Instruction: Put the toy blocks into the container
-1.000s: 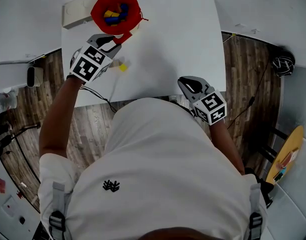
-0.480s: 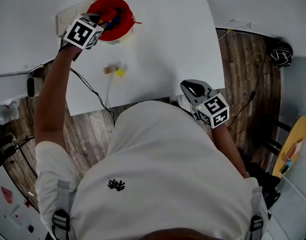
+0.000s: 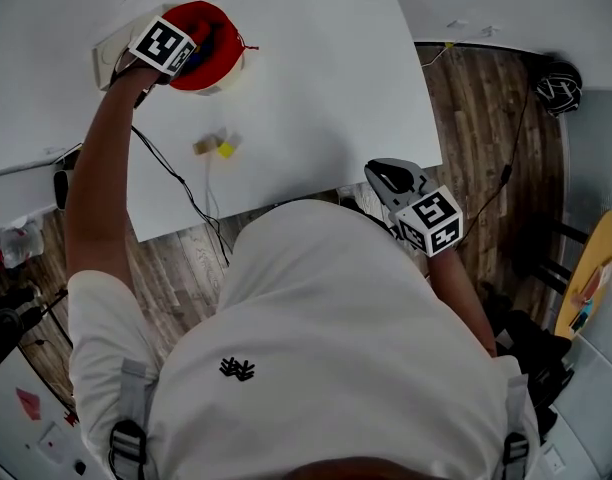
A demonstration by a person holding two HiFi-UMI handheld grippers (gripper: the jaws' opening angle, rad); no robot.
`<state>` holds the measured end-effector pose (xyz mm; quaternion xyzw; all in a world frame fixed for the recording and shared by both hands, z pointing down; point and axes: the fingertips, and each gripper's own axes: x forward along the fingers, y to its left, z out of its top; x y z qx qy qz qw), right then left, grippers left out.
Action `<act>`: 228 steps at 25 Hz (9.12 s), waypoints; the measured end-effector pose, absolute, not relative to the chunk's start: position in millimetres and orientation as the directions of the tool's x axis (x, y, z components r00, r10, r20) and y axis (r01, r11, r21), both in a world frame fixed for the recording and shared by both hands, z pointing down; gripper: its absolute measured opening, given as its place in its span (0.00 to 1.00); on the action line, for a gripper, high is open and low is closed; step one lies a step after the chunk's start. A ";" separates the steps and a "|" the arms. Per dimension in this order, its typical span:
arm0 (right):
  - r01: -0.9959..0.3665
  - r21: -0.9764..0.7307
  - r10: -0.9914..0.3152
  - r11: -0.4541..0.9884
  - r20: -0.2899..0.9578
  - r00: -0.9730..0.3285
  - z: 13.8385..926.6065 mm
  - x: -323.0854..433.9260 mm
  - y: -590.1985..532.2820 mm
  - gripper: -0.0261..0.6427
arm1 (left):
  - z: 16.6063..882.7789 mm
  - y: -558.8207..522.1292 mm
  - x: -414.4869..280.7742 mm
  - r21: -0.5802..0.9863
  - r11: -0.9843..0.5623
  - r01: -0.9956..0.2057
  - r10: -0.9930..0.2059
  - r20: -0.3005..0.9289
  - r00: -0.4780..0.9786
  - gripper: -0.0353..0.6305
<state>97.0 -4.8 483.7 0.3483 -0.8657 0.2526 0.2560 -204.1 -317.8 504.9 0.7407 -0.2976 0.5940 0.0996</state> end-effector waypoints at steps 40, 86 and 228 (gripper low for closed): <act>-0.468 -0.262 -0.287 0.844 0.517 -0.806 488.7 141.7 -41.4 0.08 | 438.9 -181.4 -151.5 -0.164 -0.484 -0.860 -0.632 0.745 0.214 0.13; -0.460 -0.253 -0.235 0.851 0.600 -0.765 503.8 159.4 -41.9 0.07 | 630.1 -80.8 -191.9 -0.056 0.247 -0.967 -0.651 0.730 -0.208 0.37; -0.387 -0.287 -0.178 0.876 0.553 -0.814 499.9 110.8 -68.8 0.07 | 575.7 -114.2 -230.8 -0.057 -0.164 -0.985 -0.539 0.841 0.041 0.52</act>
